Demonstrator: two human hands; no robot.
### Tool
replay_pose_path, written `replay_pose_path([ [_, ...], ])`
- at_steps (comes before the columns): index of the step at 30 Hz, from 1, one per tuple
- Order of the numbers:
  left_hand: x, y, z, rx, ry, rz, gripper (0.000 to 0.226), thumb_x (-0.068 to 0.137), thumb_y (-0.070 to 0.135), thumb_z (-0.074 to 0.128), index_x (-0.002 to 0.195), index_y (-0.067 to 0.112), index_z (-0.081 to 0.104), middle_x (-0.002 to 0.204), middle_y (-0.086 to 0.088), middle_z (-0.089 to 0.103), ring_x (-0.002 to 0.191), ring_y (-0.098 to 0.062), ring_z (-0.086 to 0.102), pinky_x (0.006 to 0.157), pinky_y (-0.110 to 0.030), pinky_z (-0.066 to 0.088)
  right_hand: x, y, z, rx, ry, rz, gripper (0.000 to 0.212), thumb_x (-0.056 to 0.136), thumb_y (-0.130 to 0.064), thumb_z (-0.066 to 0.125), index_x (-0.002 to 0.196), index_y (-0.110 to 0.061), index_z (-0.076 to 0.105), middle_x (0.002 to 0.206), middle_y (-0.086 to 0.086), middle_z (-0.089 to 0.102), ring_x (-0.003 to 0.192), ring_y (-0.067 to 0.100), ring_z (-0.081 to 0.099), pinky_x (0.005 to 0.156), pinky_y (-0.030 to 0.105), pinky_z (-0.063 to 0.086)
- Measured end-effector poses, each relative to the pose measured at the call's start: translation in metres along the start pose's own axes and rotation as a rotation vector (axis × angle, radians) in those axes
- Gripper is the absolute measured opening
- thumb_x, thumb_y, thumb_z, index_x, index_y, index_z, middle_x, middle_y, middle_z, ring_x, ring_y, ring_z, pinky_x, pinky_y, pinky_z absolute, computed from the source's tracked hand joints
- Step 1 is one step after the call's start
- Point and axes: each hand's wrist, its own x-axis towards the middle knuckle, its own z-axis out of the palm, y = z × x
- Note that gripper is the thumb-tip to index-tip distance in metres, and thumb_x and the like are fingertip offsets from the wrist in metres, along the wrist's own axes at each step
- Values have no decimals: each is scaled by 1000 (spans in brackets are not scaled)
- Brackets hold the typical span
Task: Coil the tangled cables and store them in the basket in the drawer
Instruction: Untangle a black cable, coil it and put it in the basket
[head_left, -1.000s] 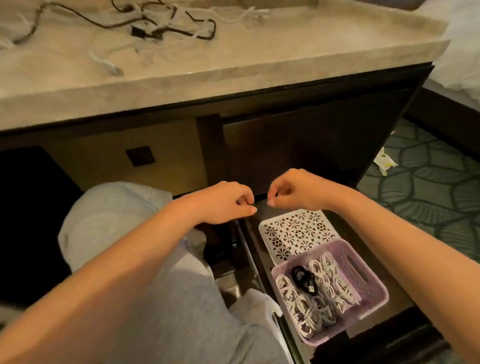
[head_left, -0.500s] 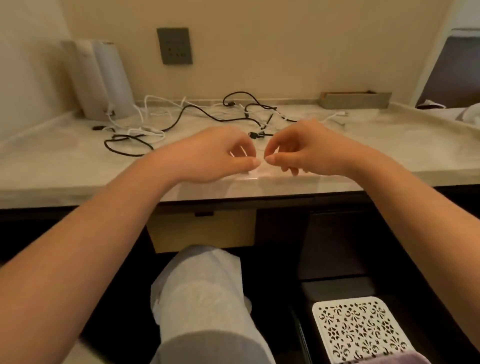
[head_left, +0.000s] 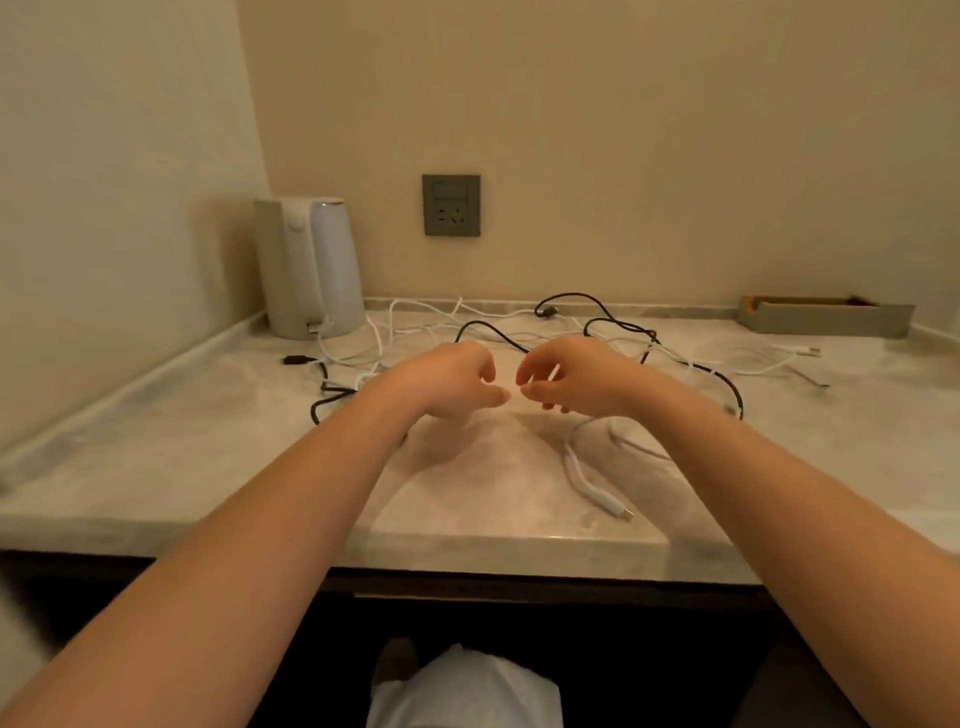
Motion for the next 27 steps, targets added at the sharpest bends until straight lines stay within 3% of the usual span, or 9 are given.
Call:
replay_pose_path([
  [6,53,-34,-3,-104,143,-126,40,94,26,55,129,7,48,130,-9,52,118,-25,50,85,-27,37,60,6,13,-83,4,22,22,91,-23,57,111,-15,64,96,-1,57,87,16,54,76,26,42],
  [8,67,-40,0,-98,150,-150,16,93,20,56,102,7,56,104,-8,58,101,-24,54,75,-27,36,74,11,15,-74,11,25,24,91,-22,57,113,-14,63,97,-1,56,89,16,52,77,25,41],
  [9,74,-43,3,-98,163,-163,14,92,19,56,82,9,52,89,-7,56,91,-23,54,70,-27,35,80,13,16,-75,25,20,25,91,-20,57,114,-13,63,98,1,56,90,16,51,78,24,39],
  [11,90,-53,8,-97,193,-217,30,89,19,57,64,12,41,79,-15,55,83,-27,56,64,-29,35,94,18,19,-88,63,2,27,92,-17,56,117,-10,61,109,6,59,96,18,52,81,24,37],
  [14,106,-61,14,-139,278,-243,14,88,15,55,75,11,53,98,-17,64,94,-32,61,70,-31,43,110,23,23,-80,140,-26,32,96,-14,48,126,-8,56,128,10,56,117,23,51,92,24,35],
  [17,120,-64,13,-243,370,-127,10,89,11,55,94,9,63,97,-10,64,93,-28,59,78,-32,46,119,25,27,-4,298,-102,36,100,-14,40,134,-8,50,137,9,51,127,23,45,101,25,29],
  [21,128,-56,-3,-361,334,150,4,87,8,58,87,11,60,69,2,51,69,-17,46,55,-21,33,130,28,28,-59,451,-201,39,93,-26,33,107,-9,64,104,11,65,101,30,56,87,36,37],
  [24,131,-59,-1,-436,321,268,8,86,6,59,83,13,61,70,1,53,63,-12,45,60,-24,36,130,36,17,-148,470,-157,33,97,-31,41,92,-10,65,84,6,58,87,26,52,76,35,35],
  [27,132,-70,5,-418,283,249,11,87,16,65,78,17,59,74,4,57,67,-10,53,67,-26,44,121,48,6,-216,498,-237,21,93,-30,56,77,-17,55,74,-5,46,78,17,42,71,27,26],
])
